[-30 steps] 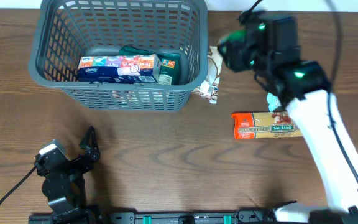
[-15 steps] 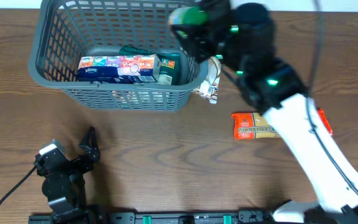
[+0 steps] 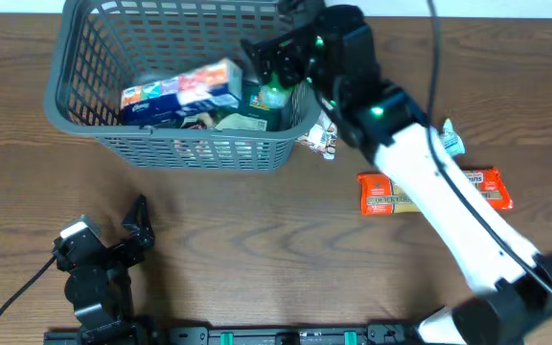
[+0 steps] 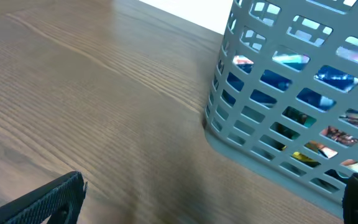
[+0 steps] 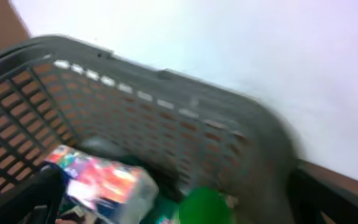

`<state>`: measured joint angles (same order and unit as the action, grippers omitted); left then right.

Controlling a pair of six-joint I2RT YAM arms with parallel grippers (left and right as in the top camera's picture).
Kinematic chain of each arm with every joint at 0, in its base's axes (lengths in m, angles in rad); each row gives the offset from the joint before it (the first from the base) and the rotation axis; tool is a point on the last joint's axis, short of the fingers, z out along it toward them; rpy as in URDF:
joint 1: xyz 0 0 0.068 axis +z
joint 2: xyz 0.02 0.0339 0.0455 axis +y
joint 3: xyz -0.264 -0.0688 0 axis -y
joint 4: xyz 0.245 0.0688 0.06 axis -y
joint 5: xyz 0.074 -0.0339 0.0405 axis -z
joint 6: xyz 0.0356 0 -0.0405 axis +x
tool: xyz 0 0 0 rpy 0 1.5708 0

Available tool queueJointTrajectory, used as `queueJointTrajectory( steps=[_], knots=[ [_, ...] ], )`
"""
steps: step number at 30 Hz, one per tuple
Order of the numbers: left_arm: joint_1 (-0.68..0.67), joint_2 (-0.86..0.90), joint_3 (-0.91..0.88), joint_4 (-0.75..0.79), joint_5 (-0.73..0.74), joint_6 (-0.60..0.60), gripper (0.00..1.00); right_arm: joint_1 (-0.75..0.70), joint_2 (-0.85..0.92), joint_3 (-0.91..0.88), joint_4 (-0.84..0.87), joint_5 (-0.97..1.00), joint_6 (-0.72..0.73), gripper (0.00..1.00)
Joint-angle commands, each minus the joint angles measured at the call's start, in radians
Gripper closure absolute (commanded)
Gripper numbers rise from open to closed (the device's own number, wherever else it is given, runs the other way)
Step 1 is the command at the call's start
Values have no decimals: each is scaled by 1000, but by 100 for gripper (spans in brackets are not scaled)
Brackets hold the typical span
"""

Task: Pack container
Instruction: 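Lift the jar into the basket and open the right gripper, then reach the right gripper to the brown snack bag and grasp it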

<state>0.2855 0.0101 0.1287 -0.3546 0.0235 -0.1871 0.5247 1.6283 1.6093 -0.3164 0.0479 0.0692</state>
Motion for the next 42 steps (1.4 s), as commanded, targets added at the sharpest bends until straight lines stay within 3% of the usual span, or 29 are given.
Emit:
queueJointTrajectory(
  steps=[1,6,10,19,30,42],
  knots=[
    [-4,-6,-21,-2,3,-6,1,-65,-121,25,-60,118,-23,1],
    [-4,-6,-21,-2,3,-6,1,-224,-141,23,-213,74,-22,1],
    [-4,-6,-21,-2,3,-6,1,-355,-107,9,-314,-82,-51,1],
    [-4,-6,-21,-2,3,-6,1,-529,65,-74,-342,-315,-150,1],
    [-4,-6,-21,-2,3,-6,1,-423,310,-103,-284,-407,-174,1],
    [-4,-6,-21,-2,3,-6,1,-269,450,-103,-165,-275,-51,1]
  ],
)
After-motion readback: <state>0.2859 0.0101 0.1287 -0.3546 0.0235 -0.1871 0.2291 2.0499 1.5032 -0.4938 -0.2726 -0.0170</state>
